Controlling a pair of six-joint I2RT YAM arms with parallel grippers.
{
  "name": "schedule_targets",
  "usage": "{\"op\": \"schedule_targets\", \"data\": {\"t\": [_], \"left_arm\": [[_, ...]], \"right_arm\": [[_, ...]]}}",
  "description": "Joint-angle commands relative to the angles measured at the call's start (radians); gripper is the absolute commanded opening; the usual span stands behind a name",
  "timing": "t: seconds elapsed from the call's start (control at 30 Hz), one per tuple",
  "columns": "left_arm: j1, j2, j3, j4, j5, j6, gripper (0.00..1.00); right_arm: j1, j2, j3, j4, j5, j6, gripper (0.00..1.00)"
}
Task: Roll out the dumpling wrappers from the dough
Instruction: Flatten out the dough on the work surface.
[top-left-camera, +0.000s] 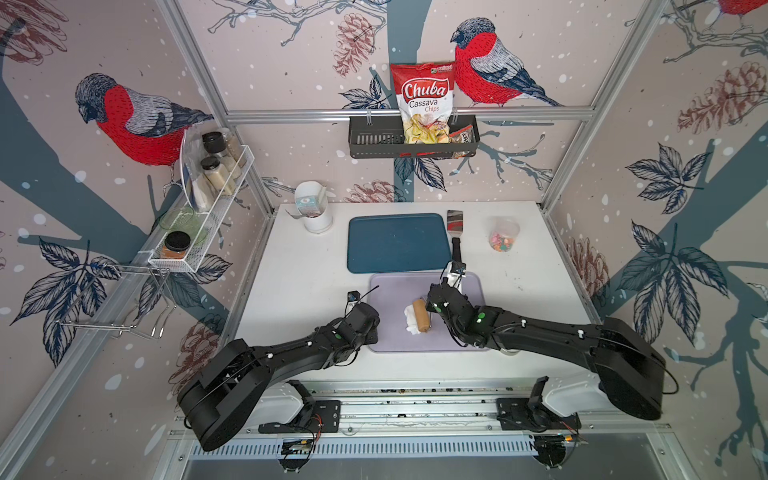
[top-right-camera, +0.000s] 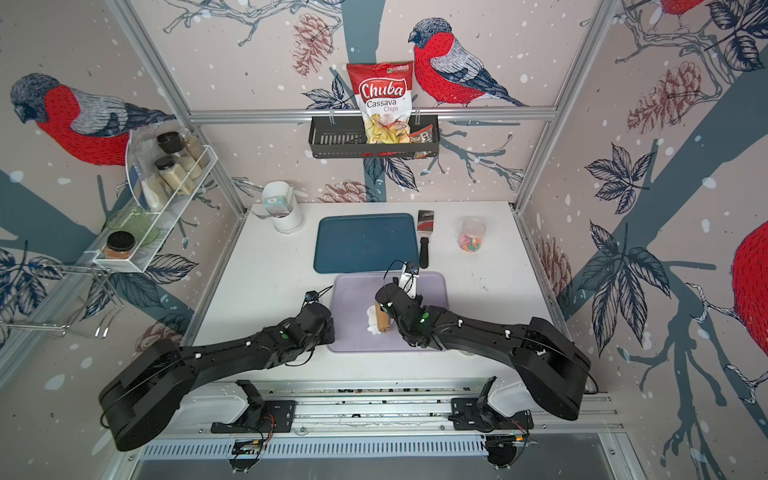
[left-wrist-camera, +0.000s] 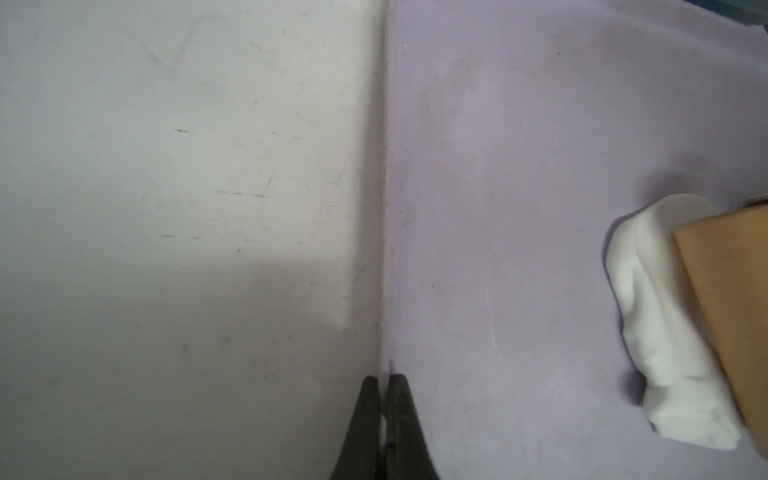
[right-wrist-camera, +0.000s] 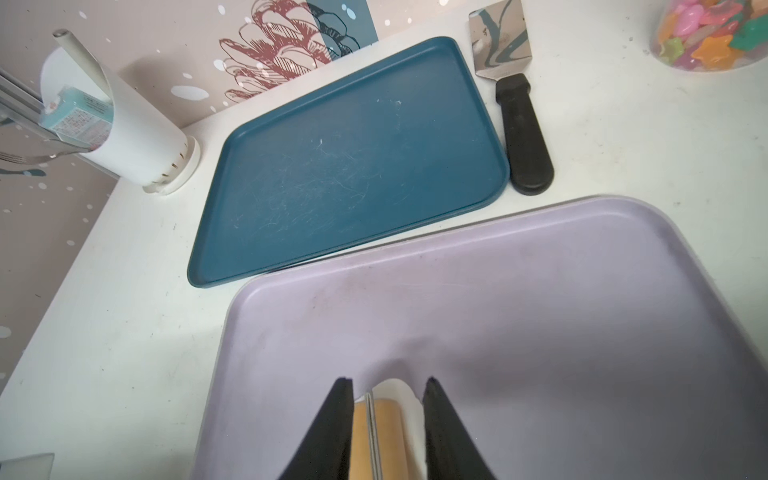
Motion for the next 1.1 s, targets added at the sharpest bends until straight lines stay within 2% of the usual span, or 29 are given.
{"op": "schedule_targets", "data": {"t": [0.0,0.13,0.27,0.33,0.4,0.47,0.57,0.67,0.77,0.87,0.93,1.07], "left_arm": [[0.003,0.011,-0.011,-0.08,0.048,0.001,0.0],[0.003,0.002,-0.023,-0.078,0.03,-0.021,0.0],[0.003,-0.002,-0.015,-0.1,0.001,-0.029,0.0],[0.004,0.006,-0.011,-0.104,-0.012,-0.022,0.0],[0.003,0.016,-0.008,-0.09,-0.005,-0.016,0.0],[0.004,0.02,-0.006,-0.087,-0.002,-0.019,0.0],[0.003,0.009,-0.014,-0.089,-0.006,-0.024,0.0],[0.003,-0.005,-0.024,-0.101,-0.017,-0.024,0.0],[0.004,-0.008,-0.026,-0.097,-0.017,-0.022,0.0],[0.004,-0.006,-0.026,-0.09,-0.02,-0.026,0.0],[0.004,-0.005,-0.02,-0.1,-0.024,-0.03,0.0],[0.004,-0.014,-0.023,-0.128,-0.043,-0.04,0.0]], "right_arm": [[0.052,0.106,-0.013,-0.038,0.047,0.003,0.0],[0.004,0.072,-0.08,0.04,0.055,-0.018,0.0],[-0.05,0.024,-0.107,0.019,0.114,-0.127,0.0],[-0.019,0.054,-0.106,0.049,0.06,-0.133,0.0],[0.024,0.126,-0.084,0.068,-0.012,-0.087,0.0],[0.046,0.168,-0.059,0.067,-0.033,-0.048,0.0],[-0.037,0.111,-0.095,0.052,-0.036,-0.038,0.0],[-0.117,0.01,-0.16,0.064,0.003,-0.117,0.0],[-0.084,0.032,-0.155,0.063,0.041,-0.137,0.0],[-0.003,0.117,-0.129,0.101,-0.015,-0.061,0.0],[0.027,0.145,-0.106,0.083,-0.002,-0.031,0.0],[-0.108,0.026,-0.181,0.052,0.046,-0.073,0.0]]}}
